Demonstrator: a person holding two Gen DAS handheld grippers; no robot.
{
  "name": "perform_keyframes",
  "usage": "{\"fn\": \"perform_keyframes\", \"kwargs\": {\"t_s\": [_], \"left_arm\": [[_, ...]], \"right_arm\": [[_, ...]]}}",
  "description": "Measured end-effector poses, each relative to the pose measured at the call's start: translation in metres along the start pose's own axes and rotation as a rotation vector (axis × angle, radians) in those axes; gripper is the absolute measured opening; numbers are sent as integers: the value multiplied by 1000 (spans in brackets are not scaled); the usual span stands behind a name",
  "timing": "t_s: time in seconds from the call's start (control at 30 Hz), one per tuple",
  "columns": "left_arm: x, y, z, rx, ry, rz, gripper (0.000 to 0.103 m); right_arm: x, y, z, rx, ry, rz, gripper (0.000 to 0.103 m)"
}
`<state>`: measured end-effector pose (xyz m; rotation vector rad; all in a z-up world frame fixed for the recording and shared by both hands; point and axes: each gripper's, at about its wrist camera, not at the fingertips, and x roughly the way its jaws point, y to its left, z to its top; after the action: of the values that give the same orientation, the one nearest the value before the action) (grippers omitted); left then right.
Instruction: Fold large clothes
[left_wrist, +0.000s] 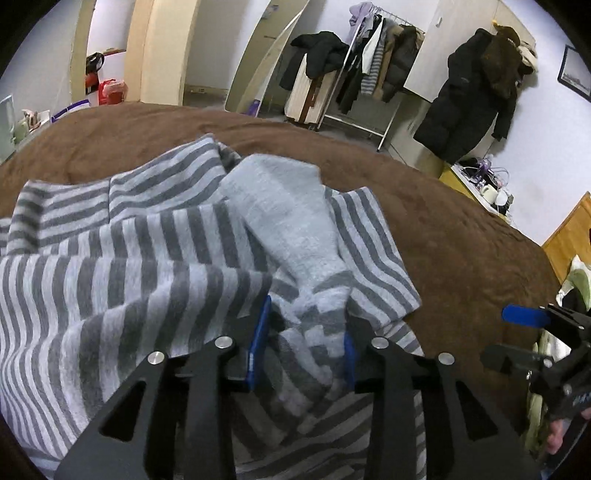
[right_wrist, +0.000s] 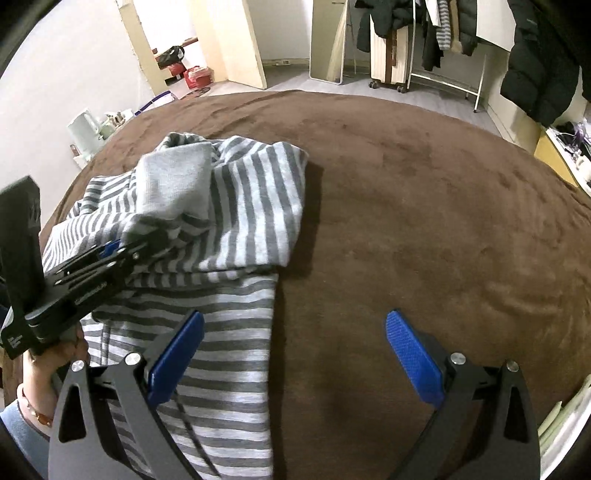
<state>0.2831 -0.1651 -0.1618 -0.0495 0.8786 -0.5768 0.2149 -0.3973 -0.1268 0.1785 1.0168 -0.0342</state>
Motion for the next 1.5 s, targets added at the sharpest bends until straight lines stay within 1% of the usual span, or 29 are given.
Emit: {"fn": "perform_keyframes", "kwargs": {"t_s": [0.07, 0.17, 0.2, 0.23, 0.27, 0.37, 0.43, 0.5, 0.57, 0.6, 0.67, 0.7, 0.77, 0.87, 0.97, 1.03, 1.07, 1.1, 1.13, 1.17, 1.2, 1.23, 1.27, 1.33, 1.37, 1.43, 1.5], "left_arm": [[-4, 1, 0, 10, 1, 1, 37], [-7, -2, 5, 27, -9, 9, 45], [-10, -5, 11, 36, -18, 10, 54], [-14, -5, 15, 39, -12, 4, 67], [-17, -4, 18, 37, -4, -2, 71], [-33, 1, 26, 33, -6, -9, 76], [-49, 10, 30, 31, -9, 15, 89], [-61, 22, 30, 44, 1, 74, 91], [-70, 35, 29, 61, 10, 154, 91], [-73, 47, 26, 67, 23, 205, 91], [-76, 70, 22, 50, 48, 271, 91], [-77, 79, 22, 34, 57, 281, 91], [-79, 103, 18, -9, 79, 301, 91], [-82, 130, 12, -40, 92, 334, 91], [-79, 151, 8, -95, 105, 315, 91], [-75, 166, 5, -116, 113, 328, 91], [-74, 171, 3, -122, 114, 332, 91], [-72, 177, 1, -136, 115, 326, 90], [-70, 182, 0, -152, 117, 313, 90], [-66, 190, -1, -177, 120, 291, 88], [-65, 194, -2, -192, 118, 278, 84], [-64, 197, -3, -202, 113, 272, 78], [-63, 200, -3, -209, 106, 269, 76], [-64, 205, -4, -226, 83, 253, 61], [-65, 207, -4, -234, 75, 251, 57], [-68, 213, -5, -252, 58, 255, 37], [-70, 220, -7, -267, 49, 247, 30]], "right_arm": [[2, -3, 0, 4, 2, -1, 97], [5, -4, 2, 7, 3, -6, 97], [4, -3, 2, 8, 2, -5, 97], [3, -3, 2, 8, -1, -3, 97], [2, -1, 3, 5, -4, -3, 97], [-3, 3, 7, -8, -18, 1, 97], [-5, 5, 11, -14, -30, 10, 97], [-9, 11, 17, -24, -50, 27, 97], [-10, 22, 29, -42, -69, 53, 97], [-9, 30, 35, -55, -76, 60, 97], [-6, 48, 50, -83, -78, 69, 95], [-3, 56, 57, -94, -71, 62, 91], [5, 75, 71, -122, -50, 70, 87], [20, 110, 95, -193, -36, 57, 86], [35, 131, 109, -235, -15, 40, 86], [52, 142, 116, -260, 13, 14, 82], [63, 146, 118, -274, 36, -13, 75], [71, 146, 119, -277, 57, -25, 61], [81, 145, 119, -274, 86, -31, 53], [89, 143, 117, -266, 114, -39, 35], [95, 140, 114, -253, 130, -41, 22], [97, 135, 112, -237, 130, -36, 20], [97, 130, 110, -217, 125, -30, 18], [92, 121, 107, -187, 103, -25, 15], [89, 116, 106, -169, 92, -18, 14], [79, 109, 104, -135, 62, -2, 13], [70, 106, 105, -127, 35, -1, 13]]}}
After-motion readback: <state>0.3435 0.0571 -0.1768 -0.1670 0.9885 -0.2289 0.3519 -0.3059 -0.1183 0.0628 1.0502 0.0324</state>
